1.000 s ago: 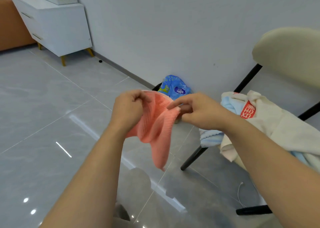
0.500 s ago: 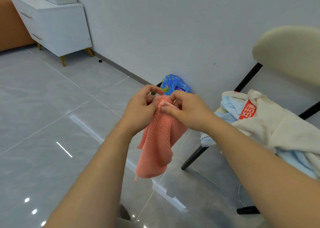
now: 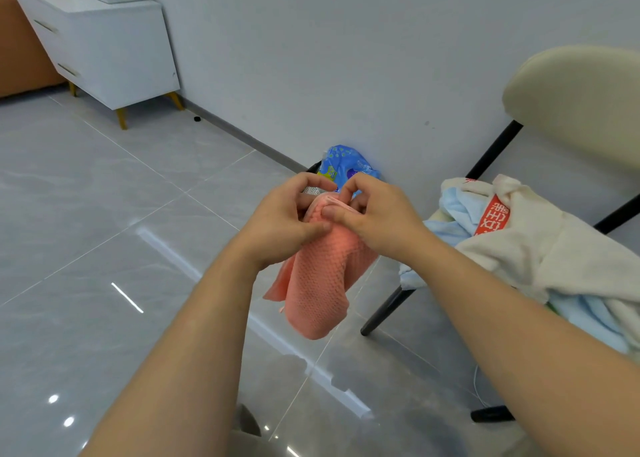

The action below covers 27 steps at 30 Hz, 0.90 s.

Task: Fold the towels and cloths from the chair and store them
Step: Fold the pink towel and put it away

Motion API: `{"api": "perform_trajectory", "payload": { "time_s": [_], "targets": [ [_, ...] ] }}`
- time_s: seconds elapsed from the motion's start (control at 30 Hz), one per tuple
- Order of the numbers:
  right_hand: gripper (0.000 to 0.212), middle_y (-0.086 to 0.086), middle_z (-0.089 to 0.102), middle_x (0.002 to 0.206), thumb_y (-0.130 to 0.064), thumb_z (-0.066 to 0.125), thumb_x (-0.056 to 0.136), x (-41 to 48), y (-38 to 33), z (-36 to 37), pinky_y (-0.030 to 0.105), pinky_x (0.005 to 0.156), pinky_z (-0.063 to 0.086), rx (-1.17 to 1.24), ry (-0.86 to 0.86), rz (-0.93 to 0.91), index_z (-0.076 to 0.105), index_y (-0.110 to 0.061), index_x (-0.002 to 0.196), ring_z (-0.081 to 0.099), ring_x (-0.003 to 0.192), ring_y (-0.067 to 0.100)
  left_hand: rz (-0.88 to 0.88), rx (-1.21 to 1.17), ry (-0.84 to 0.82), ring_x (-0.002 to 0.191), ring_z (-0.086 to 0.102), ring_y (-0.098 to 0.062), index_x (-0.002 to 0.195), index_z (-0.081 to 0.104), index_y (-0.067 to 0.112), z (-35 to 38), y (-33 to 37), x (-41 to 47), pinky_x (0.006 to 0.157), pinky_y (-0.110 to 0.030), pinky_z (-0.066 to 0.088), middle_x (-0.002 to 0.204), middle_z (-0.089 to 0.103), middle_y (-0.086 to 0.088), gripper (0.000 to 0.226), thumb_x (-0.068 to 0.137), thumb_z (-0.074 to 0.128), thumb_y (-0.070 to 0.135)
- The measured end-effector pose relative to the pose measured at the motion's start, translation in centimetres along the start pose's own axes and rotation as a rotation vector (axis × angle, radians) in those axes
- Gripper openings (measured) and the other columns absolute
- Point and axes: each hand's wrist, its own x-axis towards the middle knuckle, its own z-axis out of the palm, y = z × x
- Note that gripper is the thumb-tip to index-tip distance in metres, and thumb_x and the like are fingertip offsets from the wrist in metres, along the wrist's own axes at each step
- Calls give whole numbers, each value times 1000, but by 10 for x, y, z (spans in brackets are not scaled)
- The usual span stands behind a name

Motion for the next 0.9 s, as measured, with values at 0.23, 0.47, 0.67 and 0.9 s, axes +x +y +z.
{"api": "perform_trajectory", "payload": {
  "time_s": [0.23, 0.47, 0.67, 0.9],
  "targets": [
    [34, -10, 64, 73, -56, 72, 83, 0, 14, -17, 27, 62, 44, -450, -449, -14, 62, -23, 85, 58, 69, 9, 10, 55, 271, 87, 70, -12, 117, 62, 26, -3, -1, 4, 79, -29, 54, 91, 76, 3, 44, 89, 55, -7],
    [38, -6, 59, 88, -51, 61, 89, -10, -9, -30, 37, 90, 29, -900, -456, -350, 55, -18, 72, 50, 101, 16, -47, 166, 442, 97, 66, -6, 108, 65, 33, -10, -9, 10, 89, -26, 52, 99, 72, 11, 46, 87, 47, -3],
    [31, -7, 46, 137, -58, 57, 91, -6, -16, -42, 43, 104, 33, -889, -404, -283, 67, -28, 87, 37, 127, 22, -186, 142, 512, 96, 66, -13, 100, 70, 26, -17, -15, 13, 86, -34, 55, 96, 72, 7, 46, 81, 42, -5],
    [55, 3, 37, 49, -52, 64, 88, 2, -13, -50, 33, 52, 30, -713, -253, -104, 49, -10, 56, 33, 49, 16, -196, 94, 453, 72, 61, -14, 96, 64, 21, -15, -9, 13, 63, -28, 49, 89, 70, 1, 43, 79, 34, -4]
  ]
}}
